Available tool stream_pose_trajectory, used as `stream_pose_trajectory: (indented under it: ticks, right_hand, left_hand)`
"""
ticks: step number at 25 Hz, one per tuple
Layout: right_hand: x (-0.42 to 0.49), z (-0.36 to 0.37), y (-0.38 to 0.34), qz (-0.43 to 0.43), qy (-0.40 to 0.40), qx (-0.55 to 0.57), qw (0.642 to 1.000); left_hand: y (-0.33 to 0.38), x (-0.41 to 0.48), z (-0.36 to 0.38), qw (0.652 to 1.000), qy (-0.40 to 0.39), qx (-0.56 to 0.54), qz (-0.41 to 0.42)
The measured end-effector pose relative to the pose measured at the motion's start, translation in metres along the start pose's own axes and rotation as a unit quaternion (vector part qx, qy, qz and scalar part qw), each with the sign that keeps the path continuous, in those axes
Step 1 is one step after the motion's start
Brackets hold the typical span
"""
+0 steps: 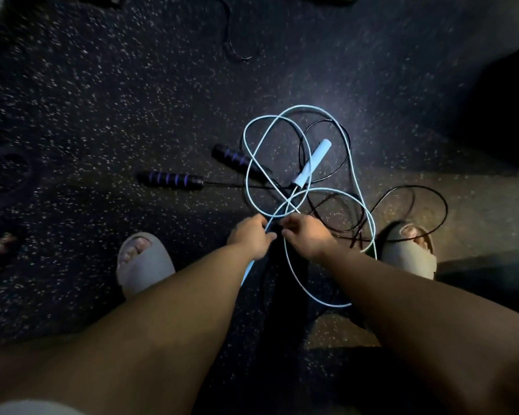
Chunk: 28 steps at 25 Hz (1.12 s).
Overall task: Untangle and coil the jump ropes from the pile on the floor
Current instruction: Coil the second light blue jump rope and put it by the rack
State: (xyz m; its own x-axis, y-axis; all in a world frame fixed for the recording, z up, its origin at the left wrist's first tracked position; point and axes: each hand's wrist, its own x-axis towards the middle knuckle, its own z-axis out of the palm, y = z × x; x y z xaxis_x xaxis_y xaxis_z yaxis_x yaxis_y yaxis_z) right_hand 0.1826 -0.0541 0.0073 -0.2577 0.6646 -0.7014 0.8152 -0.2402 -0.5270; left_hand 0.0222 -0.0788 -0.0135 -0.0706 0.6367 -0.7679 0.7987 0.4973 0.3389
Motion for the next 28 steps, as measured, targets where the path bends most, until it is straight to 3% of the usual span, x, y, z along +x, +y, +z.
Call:
stream_pose_trajectory:
  ticks: [5,11,14,18,20,23,26,28]
  right_hand:
    - [0.002,-0.011,-0.005,-0.080,0.073,0.013,0.994]
    - [-0.016,-0.068,-0.025,-0.146,0.161,-0.188,0.958]
    - [-0.042,-0.097,-0.051,-0.165,0.204,-0.214,0.941]
    - [-0.087,-0.143,-0.104,-0.229,0.249,-0.167,0.926]
    - [-0.112,-0.165,-0.134,-0.289,0.289,-0.149,0.900]
    - [-0.151,-0.199,-0.181,-0.347,0.346,-0.150,0.859]
    - [-0.189,-0.230,-0.210,-0.395,0.310,-0.139,0.854]
    - [-0.203,-0.252,-0.212,-0.375,0.298,-0.176,0.860]
  left_hand:
    - [0.012,-0.006,-0.005,0.995,-0.024,-0.052,0.080]
    - [0.043,-0.049,-0.106,0.976,-0.095,-0.085,0.176]
    - [0.064,-0.093,-0.160,0.971,-0.099,-0.097,0.195]
    - [0.095,-0.158,-0.217,0.975,-0.015,-0.039,0.219]
    - [0.110,-0.188,-0.239,0.972,0.031,-0.020,0.231]
    - [0.131,-0.233,-0.263,0.955,0.038,-0.134,0.262]
    - [0.143,-0.266,-0.284,0.926,0.061,-0.195,0.317]
    - [0.145,-0.277,-0.295,0.909,0.071,-0.237,0.335]
